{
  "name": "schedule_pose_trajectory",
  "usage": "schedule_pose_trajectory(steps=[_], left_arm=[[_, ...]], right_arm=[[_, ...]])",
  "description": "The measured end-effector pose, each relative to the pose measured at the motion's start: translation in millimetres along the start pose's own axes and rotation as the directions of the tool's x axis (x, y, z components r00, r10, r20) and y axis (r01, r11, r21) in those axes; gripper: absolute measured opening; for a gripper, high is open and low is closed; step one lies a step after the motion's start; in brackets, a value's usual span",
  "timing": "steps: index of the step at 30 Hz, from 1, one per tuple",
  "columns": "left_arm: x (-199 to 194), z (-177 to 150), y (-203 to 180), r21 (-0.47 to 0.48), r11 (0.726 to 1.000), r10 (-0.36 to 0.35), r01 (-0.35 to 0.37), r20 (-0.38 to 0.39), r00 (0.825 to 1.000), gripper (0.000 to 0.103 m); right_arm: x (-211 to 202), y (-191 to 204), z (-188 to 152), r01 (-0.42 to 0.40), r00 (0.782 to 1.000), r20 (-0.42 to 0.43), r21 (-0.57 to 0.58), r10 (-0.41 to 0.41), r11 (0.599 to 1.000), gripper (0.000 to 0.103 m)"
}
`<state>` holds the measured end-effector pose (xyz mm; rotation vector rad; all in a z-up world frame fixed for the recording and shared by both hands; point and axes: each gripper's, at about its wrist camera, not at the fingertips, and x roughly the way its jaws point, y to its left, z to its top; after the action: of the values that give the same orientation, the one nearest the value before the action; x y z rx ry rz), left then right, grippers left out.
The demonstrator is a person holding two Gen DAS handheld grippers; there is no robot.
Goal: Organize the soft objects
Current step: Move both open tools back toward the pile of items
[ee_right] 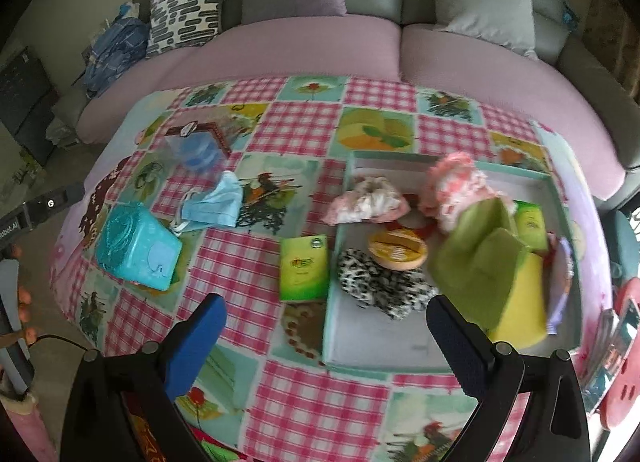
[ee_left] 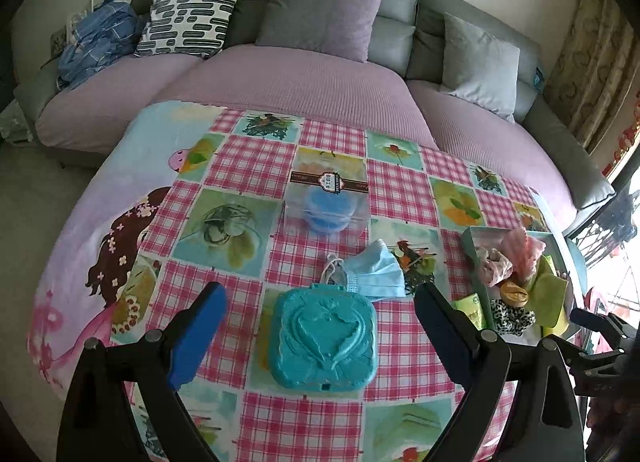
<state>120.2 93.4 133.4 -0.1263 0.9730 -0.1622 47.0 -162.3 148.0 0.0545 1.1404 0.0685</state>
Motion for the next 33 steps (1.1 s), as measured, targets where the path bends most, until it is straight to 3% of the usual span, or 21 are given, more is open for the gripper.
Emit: schedule_pose_trajectory(steps=[13, 21, 29, 33], left_arm=[[34, 3, 7, 0.013, 1.000, 0.024, -0.023, -0.053, 0.998, 0.095], [44, 4, 19, -0.012, 0.999, 0.030, -0.030, -0.043, 0.999, 0.095], [50, 2, 25, -0.008, 1.000, 0.021, -0.021, -0.026, 0.999, 0.095], [51, 1, 31, -0.019, 1.000, 0.021, -0.021, -0.018, 1.000, 0.095]], right_arm=[[53, 21, 8, -0.055, 0.997, -0.056, -0.018, 0.054, 0.998, 0.101], [77, 28, 10, -0.086, 0.994, -0.077, -0.031, 0.083, 0.996, 0.086], [95, 38, 13, -0.103, 0.991, -0.096, -0.060, 0.097, 0.993, 0.080], [103, 41, 16, -0.093, 0.990, -0.111, -0.069, 0.085, 0.993, 0.072]])
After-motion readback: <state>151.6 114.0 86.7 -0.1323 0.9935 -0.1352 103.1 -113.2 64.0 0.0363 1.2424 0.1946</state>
